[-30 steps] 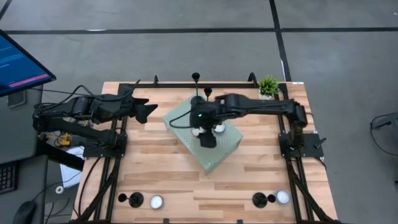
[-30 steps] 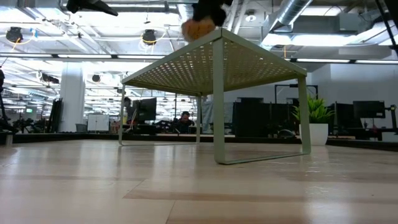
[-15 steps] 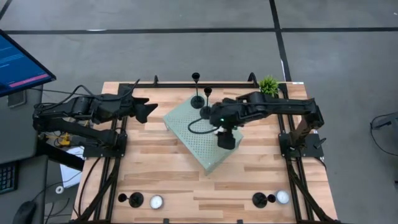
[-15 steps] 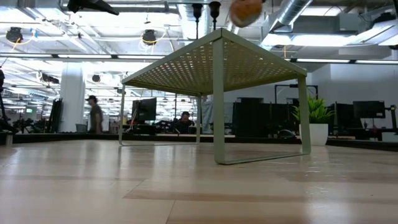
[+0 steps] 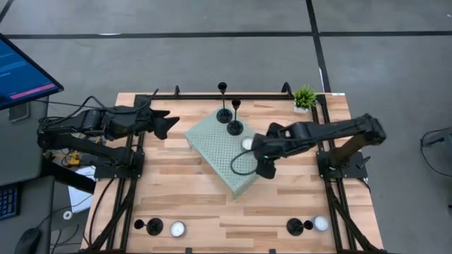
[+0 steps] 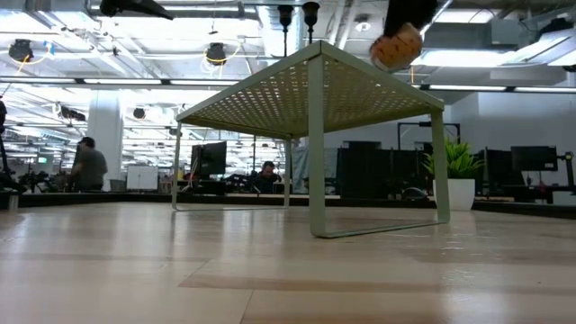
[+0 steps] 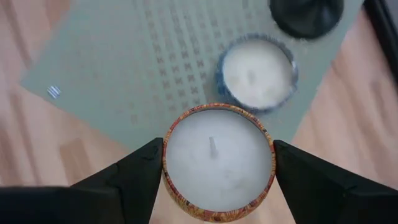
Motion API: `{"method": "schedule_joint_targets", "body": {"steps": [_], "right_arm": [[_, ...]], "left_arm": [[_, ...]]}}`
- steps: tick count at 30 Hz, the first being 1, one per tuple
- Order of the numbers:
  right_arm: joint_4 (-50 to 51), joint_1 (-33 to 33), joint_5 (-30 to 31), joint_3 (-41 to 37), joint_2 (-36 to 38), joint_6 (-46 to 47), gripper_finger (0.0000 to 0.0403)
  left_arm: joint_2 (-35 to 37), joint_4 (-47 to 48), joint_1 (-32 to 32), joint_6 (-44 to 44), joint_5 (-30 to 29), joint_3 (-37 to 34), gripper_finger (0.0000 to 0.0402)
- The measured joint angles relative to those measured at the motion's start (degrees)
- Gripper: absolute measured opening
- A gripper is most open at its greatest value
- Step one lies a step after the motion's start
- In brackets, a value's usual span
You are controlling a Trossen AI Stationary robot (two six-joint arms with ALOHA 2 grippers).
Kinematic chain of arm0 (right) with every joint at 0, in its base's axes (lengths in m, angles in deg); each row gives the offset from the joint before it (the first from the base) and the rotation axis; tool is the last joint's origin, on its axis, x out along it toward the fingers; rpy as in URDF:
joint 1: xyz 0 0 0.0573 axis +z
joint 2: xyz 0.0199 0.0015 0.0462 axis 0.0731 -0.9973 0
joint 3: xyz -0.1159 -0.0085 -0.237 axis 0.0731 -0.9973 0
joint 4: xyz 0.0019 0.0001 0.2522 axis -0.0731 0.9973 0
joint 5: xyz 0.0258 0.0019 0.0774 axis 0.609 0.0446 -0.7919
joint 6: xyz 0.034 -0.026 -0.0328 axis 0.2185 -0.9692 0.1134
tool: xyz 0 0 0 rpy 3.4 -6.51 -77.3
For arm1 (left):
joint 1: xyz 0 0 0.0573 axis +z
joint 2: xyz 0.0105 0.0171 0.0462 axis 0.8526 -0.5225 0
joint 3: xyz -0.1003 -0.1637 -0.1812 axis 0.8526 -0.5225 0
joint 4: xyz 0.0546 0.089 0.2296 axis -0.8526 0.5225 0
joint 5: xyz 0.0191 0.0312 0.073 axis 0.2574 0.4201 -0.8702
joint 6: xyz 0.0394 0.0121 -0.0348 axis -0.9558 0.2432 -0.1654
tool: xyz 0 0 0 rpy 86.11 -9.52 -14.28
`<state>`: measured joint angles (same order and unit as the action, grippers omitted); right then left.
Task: Pick & Place candle stick holders
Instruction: Put the orange scented candle on the shelf
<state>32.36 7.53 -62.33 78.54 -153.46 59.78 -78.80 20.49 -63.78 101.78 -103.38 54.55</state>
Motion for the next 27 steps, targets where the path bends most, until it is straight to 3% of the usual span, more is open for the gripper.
{"method": "schedule_joint_targets", "body": {"steps": [5, 13, 27], "right_arm": [[-14.40, 0.69, 1.91, -12.59, 8.65, 2.56, 0.0276], [-25.76, 1.44, 5.56, -25.58, 14.84, 4.07, 0.0276], [-29.16, 1.42, 7.39, -29.73, 15.12, 4.05, 0.0276]], "left_arm": [[0.00, -1.28, 0.00, 0.00, 0.00, 0.00, 0.0335], [0.00, -4.85, 0.00, 0.02, -0.02, 0.00, 0.0335], [-0.57, -6.31, -0.01, 0.22, -3.21, 0.00, 0.0335]]}}
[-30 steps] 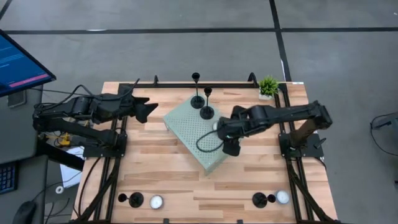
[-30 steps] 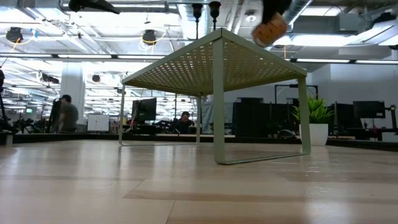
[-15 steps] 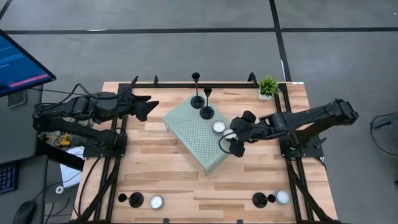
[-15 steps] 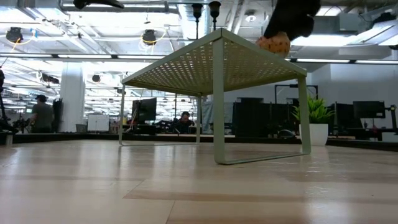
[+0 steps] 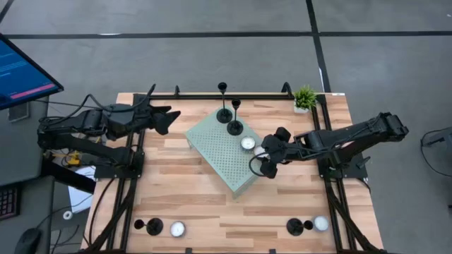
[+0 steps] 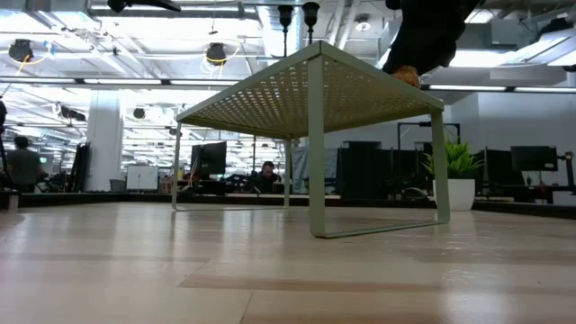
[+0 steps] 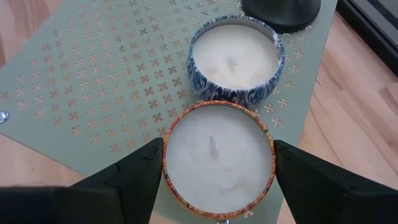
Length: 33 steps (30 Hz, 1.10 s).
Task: Pick & Place candle stick holders
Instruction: Put the orange scented candle on the shelf, then put the left black candle holder on the shelf
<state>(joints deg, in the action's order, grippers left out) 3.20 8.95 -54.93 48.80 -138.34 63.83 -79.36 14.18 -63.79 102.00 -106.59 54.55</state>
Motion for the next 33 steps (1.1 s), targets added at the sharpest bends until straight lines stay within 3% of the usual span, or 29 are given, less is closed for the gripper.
{"method": "schedule_joint_targets", "body": {"steps": [9, 20, 25, 29, 33], "right_arm": [[0.57, -0.20, -1.69, 0.28, 0.00, -0.02, 0.0285], [6.88, -2.24, -4.80, 9.70, -0.04, -2.82, 0.0395], [21.26, -2.00, -5.03, 19.18, -0.02, -1.44, 0.0389], [39.61, 0.51, -4.99, 24.46, 0.01, 7.40, 0.0384], [48.40, 4.98, -6.33, 24.70, -0.04, 16.37, 0.0389]], "left_arm": [[-1.62, -0.09, 0.01, -0.22, 0.32, 0.00, 0.0335], [-3.74, 3.75, 0.01, -1.57, 7.93, 0.00, 0.0335], [-7.56, 5.18, 0.01, -1.53, 11.95, 0.00, 0.0335], [-9.74, 6.37, 0.01, -1.51, 13.99, 0.00, 0.0335], [-11.57, 11.12, 0.01, 0.31, 16.78, 0.00, 0.0335]]}}
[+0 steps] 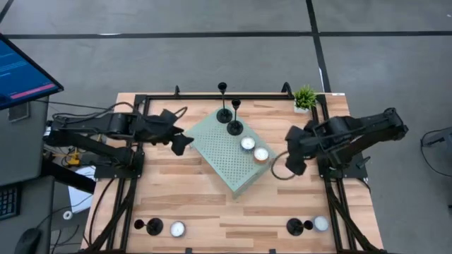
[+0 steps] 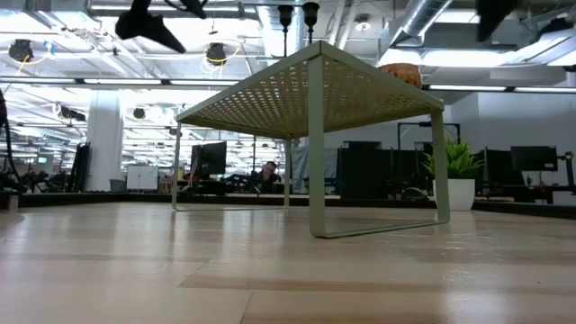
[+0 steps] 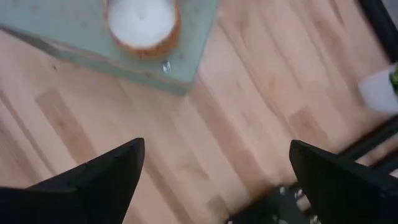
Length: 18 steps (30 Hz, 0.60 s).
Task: Pick & Place candle stick holders
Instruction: Put the left black candle holder on the shelf
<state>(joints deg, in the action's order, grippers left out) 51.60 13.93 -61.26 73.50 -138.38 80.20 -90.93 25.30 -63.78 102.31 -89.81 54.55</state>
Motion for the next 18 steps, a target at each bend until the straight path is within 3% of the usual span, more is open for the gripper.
{"method": "schedule_joint_targets", "body": {"steps": [7, 14, 18], "right_arm": [[-0.02, 6.33, 0.14, -0.44, -0.43, 6.63, 0.0386], [-0.26, 7.02, 1.18, -0.44, -0.55, 8.67, 0.0384], [-0.31, 6.99, 1.53, -0.44, -0.55, 8.34, 0.0384]], "left_arm": [[-1.37, 6.71, -0.02, 2.93, 15.06, 0.00, 0.0335], [-4.91, 16.21, 0.00, 19.76, 22.75, 0.04, 0.0334], [-7.48, 19.89, -0.06, 21.64, 32.69, 0.03, 0.0324]]}}
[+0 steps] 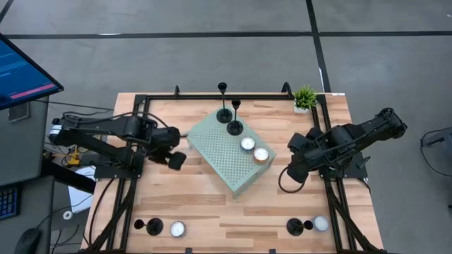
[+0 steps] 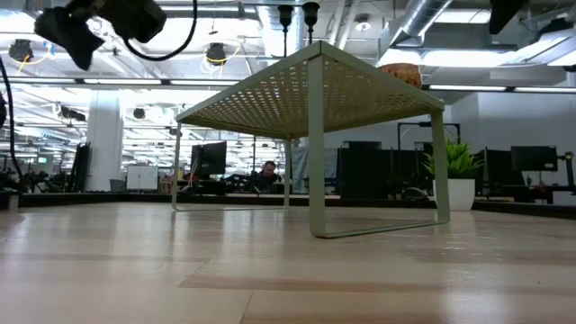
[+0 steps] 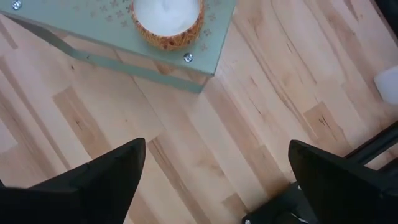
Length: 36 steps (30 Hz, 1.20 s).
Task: Pick & Place candle stick holders
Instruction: Put the left black candle holder on the shelf
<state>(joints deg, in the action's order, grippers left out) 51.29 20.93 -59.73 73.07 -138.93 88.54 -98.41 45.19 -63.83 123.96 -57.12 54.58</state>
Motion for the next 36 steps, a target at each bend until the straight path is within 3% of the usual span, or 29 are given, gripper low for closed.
{"method": "schedule_joint_targets", "body": {"steps": [4, 11, 21, 29, 36], "right_arm": [[-0.29, 0.00, 0.04, 0.00, 0.00, -1.13, 0.0384], [-0.33, 0.00, 0.04, 0.00, 0.00, -2.49, 0.0384], [-2.07, 0.00, 0.02, -0.02, 0.00, -3.29, 0.0384], [-2.07, 0.05, 0.02, -0.02, 0.00, -3.78, 0.0384], [-1.56, 0.05, 0.03, -0.04, 0.00, -4.38, 0.0384]], "left_arm": [[-1.19, -0.90, -2.41, -6.43, 7.16, -0.01, 0.0313], [-0.77, -0.43, -8.54, -16.25, 7.77, -0.01, 0.0312], [-7.53, -0.30, -10.94, -1.53, 16.96, -3.84, 0.0307], [-8.32, -0.43, -13.56, 11.86, 18.52, -3.90, 0.0301], [-7.50, -2.19, -15.75, 14.92, 18.43, -3.94, 0.0301]]}}
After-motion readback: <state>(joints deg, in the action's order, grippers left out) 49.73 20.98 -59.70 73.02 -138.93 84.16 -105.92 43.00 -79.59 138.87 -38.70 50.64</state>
